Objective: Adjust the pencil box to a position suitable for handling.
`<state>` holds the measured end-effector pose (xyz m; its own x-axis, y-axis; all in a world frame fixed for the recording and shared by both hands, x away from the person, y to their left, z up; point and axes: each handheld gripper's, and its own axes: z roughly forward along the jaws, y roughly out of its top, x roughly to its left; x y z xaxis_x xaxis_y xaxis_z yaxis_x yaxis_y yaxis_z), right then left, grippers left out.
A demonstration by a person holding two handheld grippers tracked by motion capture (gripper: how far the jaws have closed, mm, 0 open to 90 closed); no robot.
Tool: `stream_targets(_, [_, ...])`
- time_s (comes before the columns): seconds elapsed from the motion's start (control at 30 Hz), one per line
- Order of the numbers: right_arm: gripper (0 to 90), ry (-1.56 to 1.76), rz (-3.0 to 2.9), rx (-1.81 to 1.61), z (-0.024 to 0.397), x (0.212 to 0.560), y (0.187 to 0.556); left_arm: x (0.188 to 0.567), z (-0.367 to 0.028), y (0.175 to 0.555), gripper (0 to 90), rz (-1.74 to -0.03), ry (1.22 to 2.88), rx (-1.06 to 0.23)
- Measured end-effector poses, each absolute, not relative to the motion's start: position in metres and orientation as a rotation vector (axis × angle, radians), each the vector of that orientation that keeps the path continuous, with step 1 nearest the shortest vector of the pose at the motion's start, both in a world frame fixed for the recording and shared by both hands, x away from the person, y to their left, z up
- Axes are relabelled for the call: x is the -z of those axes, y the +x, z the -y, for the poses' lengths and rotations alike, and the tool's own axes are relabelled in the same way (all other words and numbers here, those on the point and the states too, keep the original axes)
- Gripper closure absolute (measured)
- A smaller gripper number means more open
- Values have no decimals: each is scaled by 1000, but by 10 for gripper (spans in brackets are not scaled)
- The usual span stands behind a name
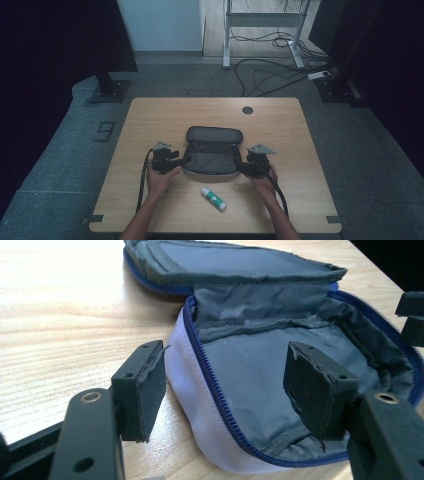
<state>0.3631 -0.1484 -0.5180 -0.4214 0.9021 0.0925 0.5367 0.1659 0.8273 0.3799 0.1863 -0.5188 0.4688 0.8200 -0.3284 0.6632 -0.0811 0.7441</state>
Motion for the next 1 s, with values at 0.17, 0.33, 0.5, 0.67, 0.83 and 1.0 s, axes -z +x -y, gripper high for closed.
stream_targets(0.17, [304,1327,-2033,-1196,151,512,356,508,-190,373,341,-1202,1820,-251])
stream_targets(0.33, [304,1313,-2036,-1228,151,509,346,503,-193,366,341,-1178,1811,-267])
stream_targets(0.5, [304,1282,-2059,-1250,153,508,333,502,-200,356,341,-1151,1814,-278])
stream_targets(0.67, [313,1278,-2066,-1294,160,509,321,504,-209,345,341,-1152,1816,-294])
stream_targets(0.83, [324,1272,-2061,-1315,164,509,310,508,-216,337,340,-1160,1821,-299])
stream_targets(1.0, [333,1241,-2088,-1340,161,511,299,510,-220,330,340,-1158,1840,-304])
